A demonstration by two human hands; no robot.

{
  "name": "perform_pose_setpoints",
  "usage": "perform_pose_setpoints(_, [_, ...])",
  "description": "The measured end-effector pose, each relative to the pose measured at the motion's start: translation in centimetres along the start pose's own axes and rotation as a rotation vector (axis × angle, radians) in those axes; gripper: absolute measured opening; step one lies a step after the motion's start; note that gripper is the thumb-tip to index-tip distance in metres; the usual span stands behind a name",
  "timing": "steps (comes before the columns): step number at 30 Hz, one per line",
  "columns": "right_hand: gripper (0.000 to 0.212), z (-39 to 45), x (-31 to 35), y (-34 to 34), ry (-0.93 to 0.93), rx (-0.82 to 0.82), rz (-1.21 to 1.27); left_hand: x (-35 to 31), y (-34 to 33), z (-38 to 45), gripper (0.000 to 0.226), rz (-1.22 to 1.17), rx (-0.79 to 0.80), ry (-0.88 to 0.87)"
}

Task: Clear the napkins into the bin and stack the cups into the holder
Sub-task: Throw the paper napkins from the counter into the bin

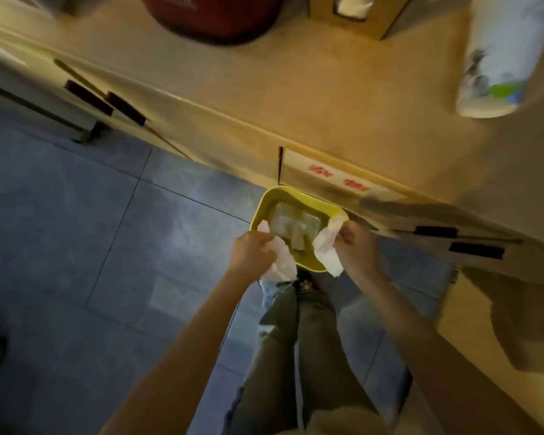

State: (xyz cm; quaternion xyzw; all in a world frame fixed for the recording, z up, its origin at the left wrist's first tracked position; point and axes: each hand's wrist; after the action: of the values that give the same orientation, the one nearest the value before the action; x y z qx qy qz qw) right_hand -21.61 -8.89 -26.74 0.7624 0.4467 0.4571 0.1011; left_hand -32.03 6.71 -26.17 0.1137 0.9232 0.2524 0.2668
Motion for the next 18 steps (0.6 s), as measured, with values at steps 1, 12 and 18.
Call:
perform_pose_setpoints(1, [0.008, 0.9, -1.1, -1.0, -0.030, -0.007, 0.004, 0.9, -0.9, 0.8, 0.042, -0.002, 0.029, 0.009])
perform_pose_setpoints(12, [0.022, 13.9, -16.1, -14.5, -0.104, -0.024, 0.026, 8.1, -13.2, 17.0, 0.019, -0.053, -0.268, 0.010])
perform_pose_setpoints(18, [0.032, 19.5, -21.6, -19.2, -0.132, 0.142, -0.149, 10.8, -18.0, 25.3, 0.032, 0.122, 0.002, 0.031])
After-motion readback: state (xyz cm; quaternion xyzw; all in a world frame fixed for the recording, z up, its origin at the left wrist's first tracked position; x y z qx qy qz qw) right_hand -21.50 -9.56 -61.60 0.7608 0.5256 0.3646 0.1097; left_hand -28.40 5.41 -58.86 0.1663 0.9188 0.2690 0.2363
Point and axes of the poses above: each hand's wrist, its own z-axis towards the middle knuckle, its own y-axis out of the back of the hand, x = y × z, and after that the axes turned 1 degree about y, right-handed
